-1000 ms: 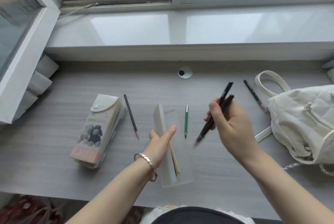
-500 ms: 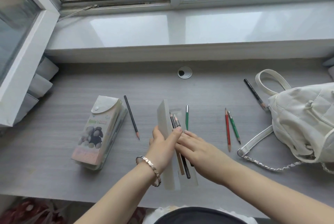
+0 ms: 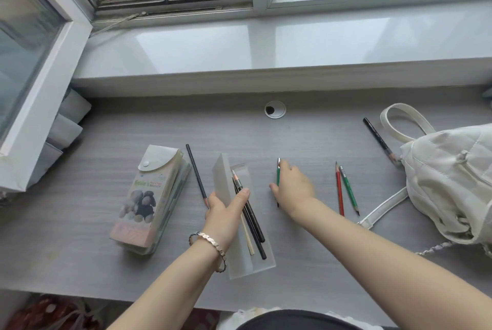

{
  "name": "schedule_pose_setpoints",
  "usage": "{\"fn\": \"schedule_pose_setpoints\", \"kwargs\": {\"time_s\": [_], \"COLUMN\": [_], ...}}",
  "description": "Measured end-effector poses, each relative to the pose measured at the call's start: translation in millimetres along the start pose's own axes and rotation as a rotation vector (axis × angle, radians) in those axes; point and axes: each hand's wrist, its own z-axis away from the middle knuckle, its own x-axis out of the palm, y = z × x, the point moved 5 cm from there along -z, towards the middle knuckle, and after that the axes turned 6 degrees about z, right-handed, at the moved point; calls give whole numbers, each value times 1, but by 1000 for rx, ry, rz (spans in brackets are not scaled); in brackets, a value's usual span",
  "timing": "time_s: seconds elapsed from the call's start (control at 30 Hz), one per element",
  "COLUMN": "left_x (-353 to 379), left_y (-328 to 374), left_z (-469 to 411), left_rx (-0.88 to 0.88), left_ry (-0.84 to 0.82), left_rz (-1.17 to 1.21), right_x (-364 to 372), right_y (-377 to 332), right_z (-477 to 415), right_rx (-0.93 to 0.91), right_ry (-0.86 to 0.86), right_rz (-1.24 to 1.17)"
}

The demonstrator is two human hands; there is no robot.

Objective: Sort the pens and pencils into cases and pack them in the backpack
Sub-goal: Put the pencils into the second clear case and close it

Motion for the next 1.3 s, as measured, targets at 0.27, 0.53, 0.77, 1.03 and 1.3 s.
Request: {"fn": "schedule_pose_setpoints", "kwargs": {"time_s": [0.27, 0.53, 0.77, 1.03, 1.3], "left_x": [5, 20, 27, 31, 33], "left_y": [-2, -2, 4, 22, 30], "left_z": [-5, -7, -4, 10, 18], "left_rx": [-26, -22, -12, 73, 84], "left_ry": [-6, -41, -82, -173, -184], "left_rz": [-77, -127, -153, -170, -166], "right_x": [-13, -32, -47, -66, -59], "right_y": [33, 136, 118, 14, 10], "right_z": [-1, 18, 24, 78, 71], "right_rx": [213, 390, 209, -1204, -1193], "right_ry": [19, 108, 102, 532, 526], "right_rz": [-282, -80, -83, 420, 214]}}
